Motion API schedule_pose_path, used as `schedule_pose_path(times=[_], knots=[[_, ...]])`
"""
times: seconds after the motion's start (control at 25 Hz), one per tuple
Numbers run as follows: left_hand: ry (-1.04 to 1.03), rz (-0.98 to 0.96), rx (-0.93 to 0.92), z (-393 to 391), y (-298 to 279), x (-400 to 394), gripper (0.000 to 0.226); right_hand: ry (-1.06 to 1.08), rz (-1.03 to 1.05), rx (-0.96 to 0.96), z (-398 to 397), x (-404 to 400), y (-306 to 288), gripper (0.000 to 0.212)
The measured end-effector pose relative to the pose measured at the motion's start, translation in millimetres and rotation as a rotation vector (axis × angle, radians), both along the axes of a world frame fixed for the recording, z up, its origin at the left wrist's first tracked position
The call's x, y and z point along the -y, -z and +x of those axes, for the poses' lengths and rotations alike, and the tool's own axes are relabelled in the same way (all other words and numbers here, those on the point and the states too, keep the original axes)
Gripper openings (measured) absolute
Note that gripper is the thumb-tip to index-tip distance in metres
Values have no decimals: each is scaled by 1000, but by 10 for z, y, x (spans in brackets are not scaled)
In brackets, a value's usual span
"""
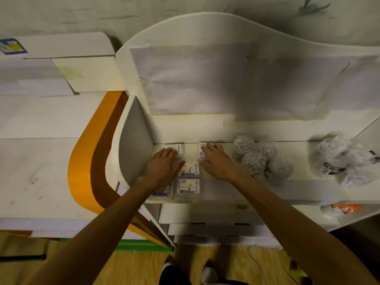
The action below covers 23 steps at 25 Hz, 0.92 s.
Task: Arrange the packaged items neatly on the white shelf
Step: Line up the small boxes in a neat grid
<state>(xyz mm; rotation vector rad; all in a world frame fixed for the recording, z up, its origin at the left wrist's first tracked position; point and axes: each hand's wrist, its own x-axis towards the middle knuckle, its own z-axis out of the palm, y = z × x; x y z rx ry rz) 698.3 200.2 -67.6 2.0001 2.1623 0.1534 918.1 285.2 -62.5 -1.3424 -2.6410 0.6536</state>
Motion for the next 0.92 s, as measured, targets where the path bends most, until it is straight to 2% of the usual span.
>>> schedule_pose_path(times=[0.24,0.36,0.72,0.92], knots=[[-37,-146,40,-65,92,174,90,-60,93,165,93,-50,149,60],[-49,-102,61,-42,166,256,97,-36,119,143,13,-40,150,61],[-92,-39,72,28,391,332,106,15,141,-16,6,-151,142,43],[-101,-14,60,25,438,328,106,62,98,-6,-16,-109,252,49]])
